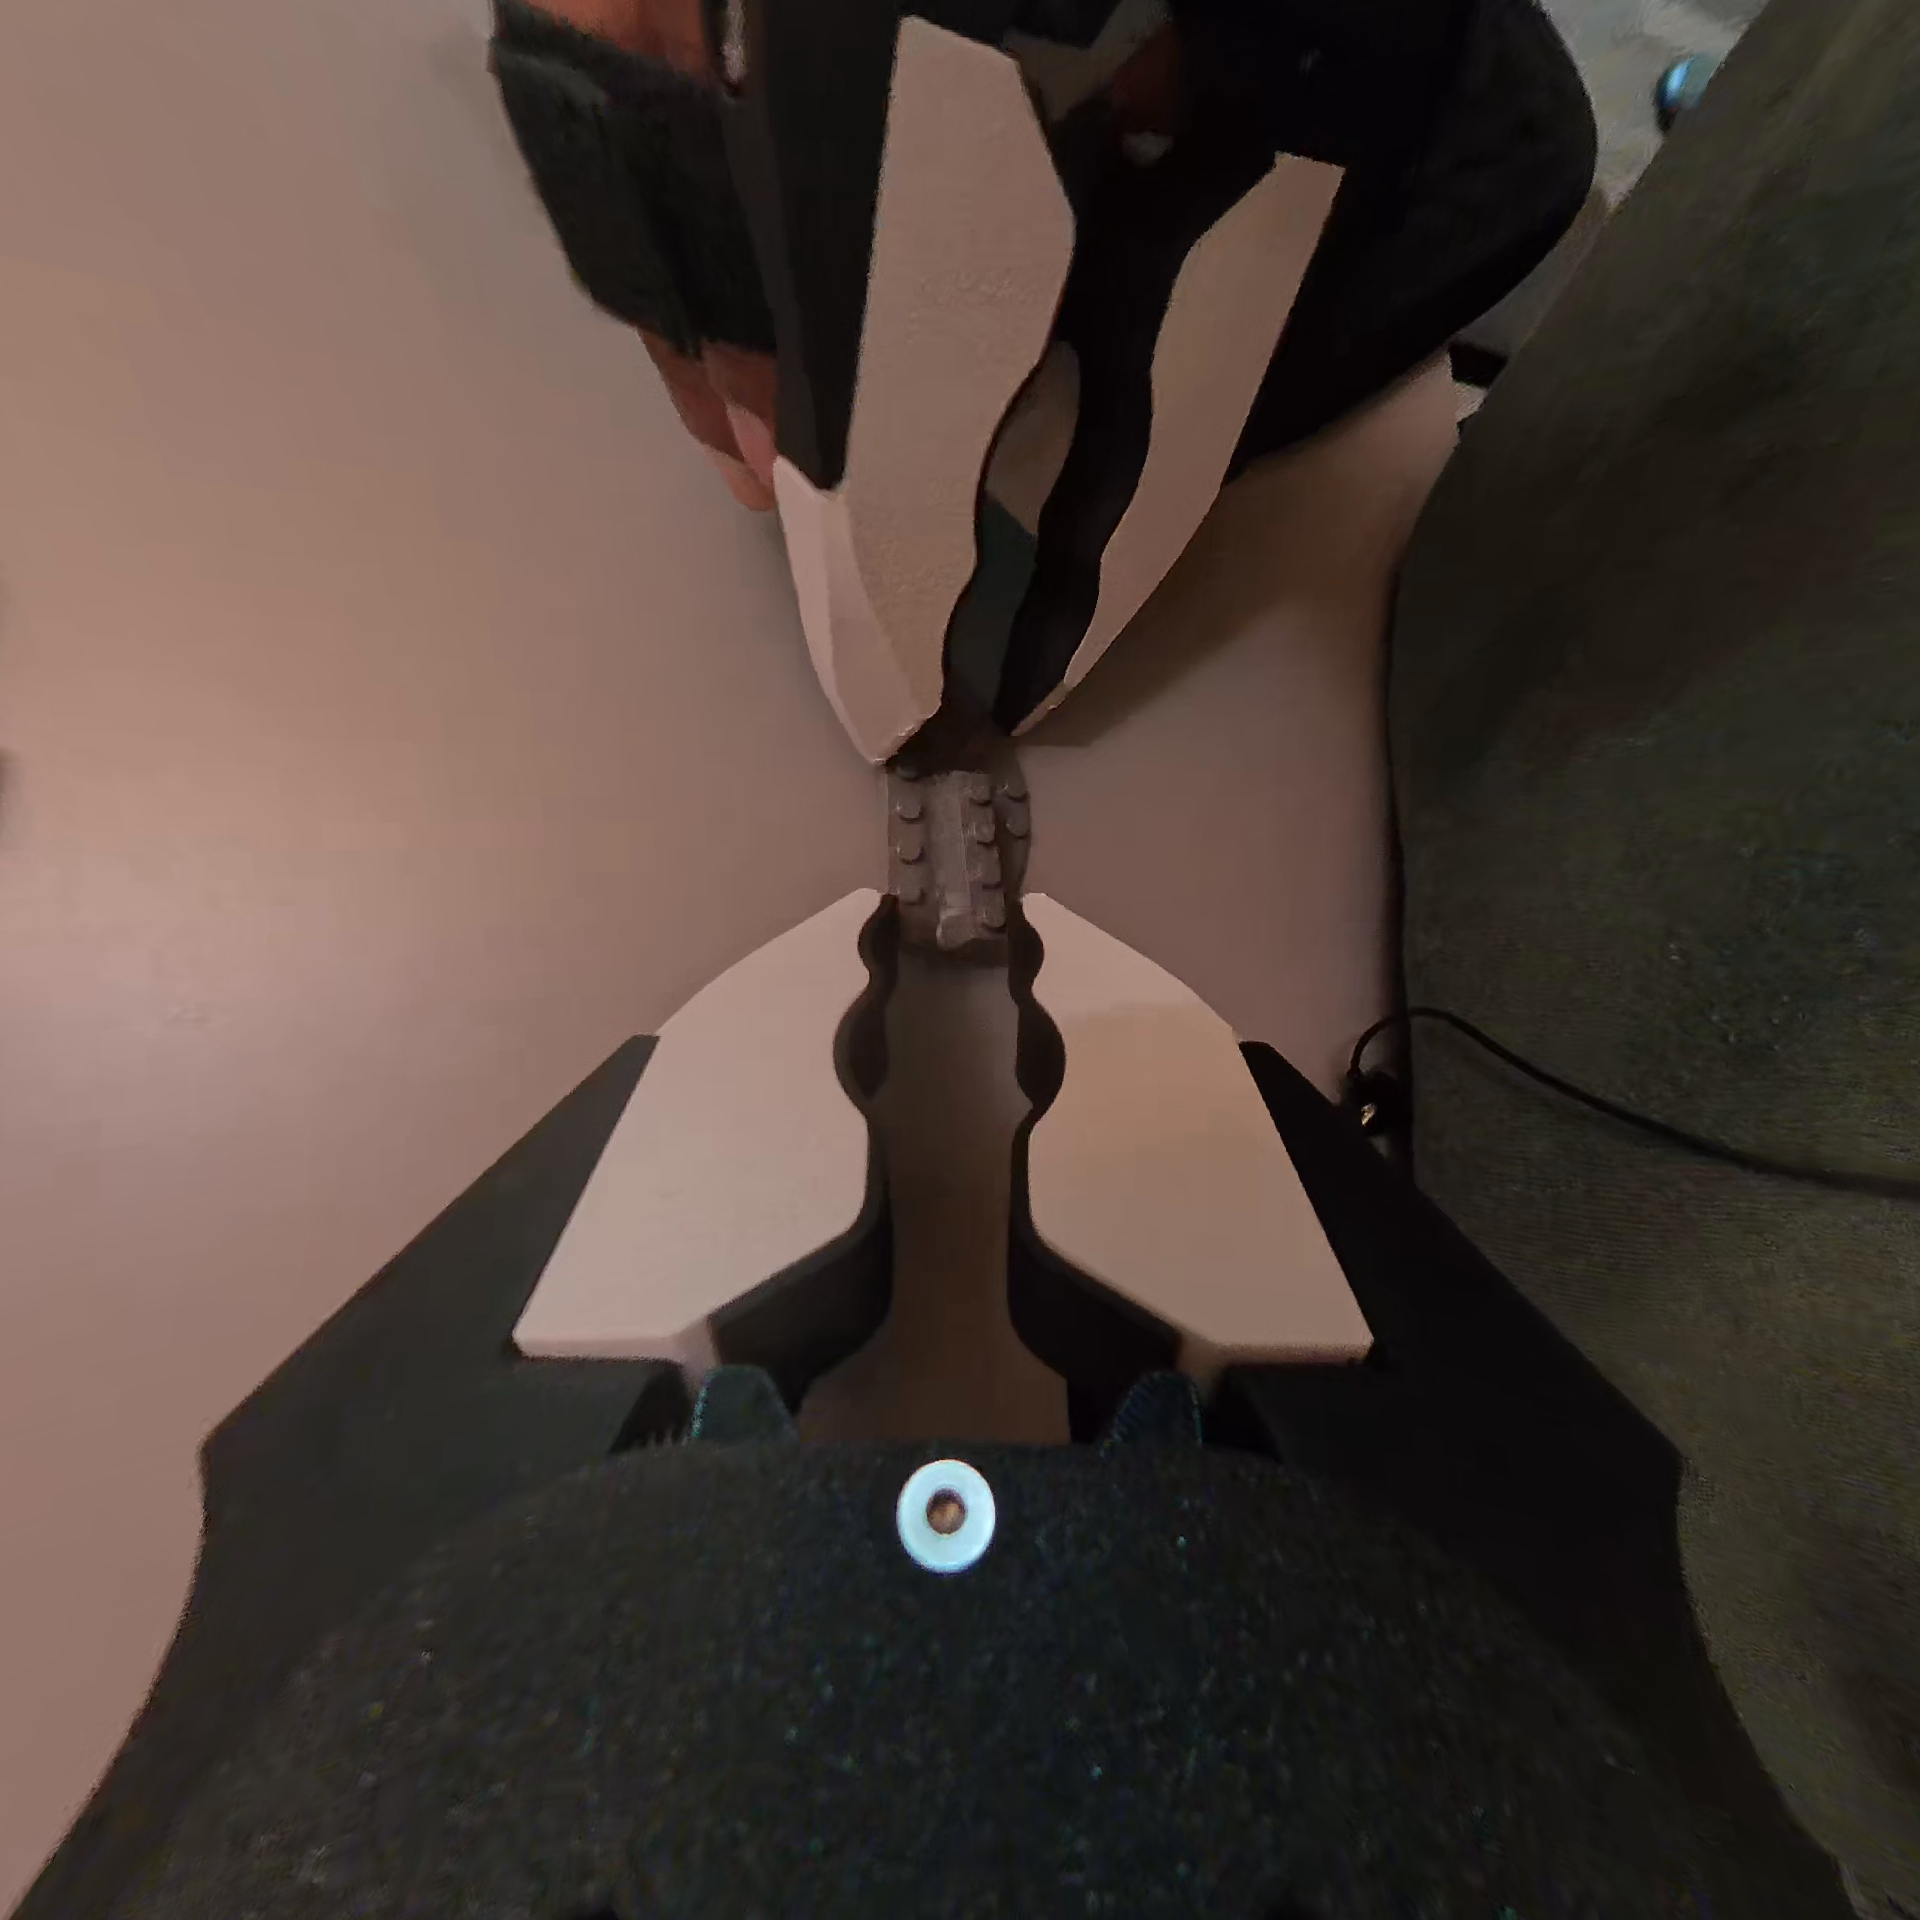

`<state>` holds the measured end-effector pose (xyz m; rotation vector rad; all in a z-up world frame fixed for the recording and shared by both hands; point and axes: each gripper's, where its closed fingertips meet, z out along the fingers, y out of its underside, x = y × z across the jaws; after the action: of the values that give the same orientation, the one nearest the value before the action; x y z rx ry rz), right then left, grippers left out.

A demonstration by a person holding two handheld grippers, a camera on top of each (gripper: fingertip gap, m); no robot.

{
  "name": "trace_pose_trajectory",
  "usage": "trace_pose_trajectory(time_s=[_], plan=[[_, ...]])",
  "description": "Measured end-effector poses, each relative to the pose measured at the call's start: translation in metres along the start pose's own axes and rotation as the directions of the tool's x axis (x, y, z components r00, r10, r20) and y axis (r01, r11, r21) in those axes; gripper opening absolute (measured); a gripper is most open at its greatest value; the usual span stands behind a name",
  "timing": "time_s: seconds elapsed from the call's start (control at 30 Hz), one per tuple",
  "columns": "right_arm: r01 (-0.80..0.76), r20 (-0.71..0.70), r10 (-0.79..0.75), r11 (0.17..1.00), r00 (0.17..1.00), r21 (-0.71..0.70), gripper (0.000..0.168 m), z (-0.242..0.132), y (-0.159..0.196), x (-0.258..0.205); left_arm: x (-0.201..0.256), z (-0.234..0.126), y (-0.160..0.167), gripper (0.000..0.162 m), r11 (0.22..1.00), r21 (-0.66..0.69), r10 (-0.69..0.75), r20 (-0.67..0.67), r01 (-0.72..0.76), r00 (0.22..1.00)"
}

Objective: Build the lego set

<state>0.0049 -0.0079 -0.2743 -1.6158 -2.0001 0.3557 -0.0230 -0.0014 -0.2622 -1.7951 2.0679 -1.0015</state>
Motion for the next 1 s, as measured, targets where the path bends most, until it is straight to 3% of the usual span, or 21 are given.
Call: trace_pose_trajectory(time_s=[0.03, 0.23, 0.73, 1.0], plan=[[-0.003, 0.000, 0.003, 1.000, 1.000, 0.001, 0.028, 0.000, 0.000, 0.000, 0.001, 0.000, -0.002, 0.020, 1.000, 0.001, 0.014, 0.011, -0.014, 1.000], [-0.035, 0.012, 0.035, 0.999, 0.999, 0.006, 0.028, 0.000, 0.001, 0.000, 0.004, -0.001, -0.007, 0.016, 0.993, -0.026, 0.119, 0.099, -0.116, 0.988], [-0.109, 0.068, 0.107, 0.994, 0.992, 0.027, 0.028, 0.000, 0.003, -0.001, 0.031, 0.014, 0.013, 0.021, 0.994, -0.024, 0.104, 0.013, -0.103, 0.995], [-0.137, 0.069, 0.135, 0.990, 0.988, 0.033, 0.028, -0.002, 0.006, -0.003, 0.032, 0.020, 0.013, 0.012, 0.991, -0.045, 0.129, 0.002, -0.129, 0.992]])
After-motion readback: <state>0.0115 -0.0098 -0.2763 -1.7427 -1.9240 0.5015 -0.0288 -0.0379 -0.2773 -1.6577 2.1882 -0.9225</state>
